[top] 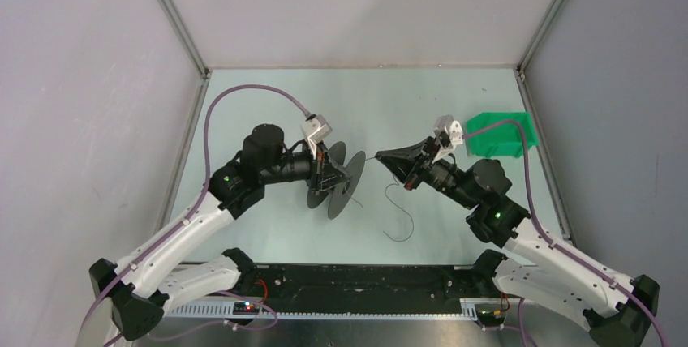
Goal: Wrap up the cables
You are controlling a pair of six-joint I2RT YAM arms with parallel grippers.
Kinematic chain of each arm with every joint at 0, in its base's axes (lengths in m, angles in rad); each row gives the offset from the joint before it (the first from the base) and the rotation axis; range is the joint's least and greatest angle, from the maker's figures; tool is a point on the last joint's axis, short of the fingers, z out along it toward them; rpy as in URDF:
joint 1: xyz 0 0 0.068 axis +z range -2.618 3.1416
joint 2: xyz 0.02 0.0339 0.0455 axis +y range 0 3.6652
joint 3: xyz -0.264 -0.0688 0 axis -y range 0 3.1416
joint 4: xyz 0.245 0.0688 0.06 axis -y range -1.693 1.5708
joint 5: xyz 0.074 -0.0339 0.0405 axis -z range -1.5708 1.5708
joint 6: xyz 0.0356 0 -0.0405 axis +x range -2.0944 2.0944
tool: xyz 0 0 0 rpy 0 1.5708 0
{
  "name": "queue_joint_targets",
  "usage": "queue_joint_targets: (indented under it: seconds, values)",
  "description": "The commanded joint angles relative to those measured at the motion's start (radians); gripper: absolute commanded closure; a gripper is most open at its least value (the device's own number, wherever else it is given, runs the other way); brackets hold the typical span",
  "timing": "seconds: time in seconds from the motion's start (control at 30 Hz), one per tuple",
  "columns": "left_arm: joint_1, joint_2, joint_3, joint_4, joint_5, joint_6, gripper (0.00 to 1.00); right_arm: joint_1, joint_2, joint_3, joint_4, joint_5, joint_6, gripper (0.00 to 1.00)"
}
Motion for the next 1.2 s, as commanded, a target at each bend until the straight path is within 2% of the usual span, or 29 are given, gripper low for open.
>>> queue_joint_targets:
  seconds: [0.0,0.03,0.1,0.13,0.23,0.3,0.43,0.53,0.67,0.77,0.83,0.87,0.93,0.97,1.0,1.1,1.17]
  values:
    - [0.0,-0.009,0.003,0.033,0.04,0.001,0.97,-0.009,-0.023,-0.001,-0.018,0.054,-0.022,0.94]
    - [-0.001,-0.014,0.001,0.032,0.024,0.006,0.99,-0.011,-0.024,-0.001,-0.057,0.051,-0.051,0.9]
    - [-0.001,-0.032,-0.004,0.033,-0.013,0.016,1.0,-0.021,-0.027,0.002,-0.108,0.041,-0.114,0.71]
    - [-0.001,-0.049,-0.01,0.032,-0.026,0.019,1.0,-0.038,-0.028,0.004,-0.126,0.034,-0.136,0.57]
    - [-0.001,-0.081,-0.02,0.031,-0.089,0.037,1.0,-0.093,-0.038,0.036,-0.193,-0.046,-0.219,0.41]
    - [-0.001,-0.098,-0.028,0.031,-0.111,0.047,1.0,-0.15,-0.03,0.054,-0.198,-0.184,-0.247,0.38]
    - [-0.001,-0.115,-0.034,0.029,-0.126,0.055,1.0,-0.166,0.036,0.091,-0.199,-0.325,-0.308,0.35]
    - [0.0,-0.117,-0.033,0.019,-0.144,0.061,1.0,-0.132,0.103,0.096,-0.165,-0.381,-0.38,0.36]
    - [0.0,-0.122,-0.034,0.01,-0.167,0.064,1.0,-0.073,0.185,0.098,-0.106,-0.367,-0.448,0.36]
    - [-0.001,-0.124,-0.032,0.001,-0.185,0.068,1.0,-0.058,0.233,0.106,-0.076,-0.319,-0.462,0.42]
    - [0.0,-0.129,-0.032,-0.004,-0.207,0.073,1.0,-0.057,0.261,0.108,-0.059,-0.273,-0.475,0.64]
    - [-0.001,-0.131,-0.031,-0.016,-0.222,0.078,1.0,-0.058,0.274,0.108,-0.052,-0.242,-0.482,0.8]
    - [-0.001,-0.135,-0.024,-0.051,-0.293,0.089,1.0,-0.065,0.288,0.108,-0.048,-0.212,-0.496,0.95]
    - [-0.001,-0.137,-0.015,-0.089,-0.388,0.089,1.0,-0.067,0.292,0.108,-0.042,-0.205,-0.505,0.98]
    - [-0.001,-0.138,-0.011,-0.108,-0.423,0.085,1.0,-0.073,0.302,0.108,-0.037,-0.195,-0.509,1.0]
    - [-0.001,-0.139,-0.006,-0.181,-0.612,0.046,1.0,-0.072,0.35,0.108,0.022,-0.204,-0.531,1.0]
    - [-0.001,-0.143,-0.017,-0.19,-0.637,0.026,1.0,-0.059,0.385,0.111,0.055,-0.226,-0.548,1.0]
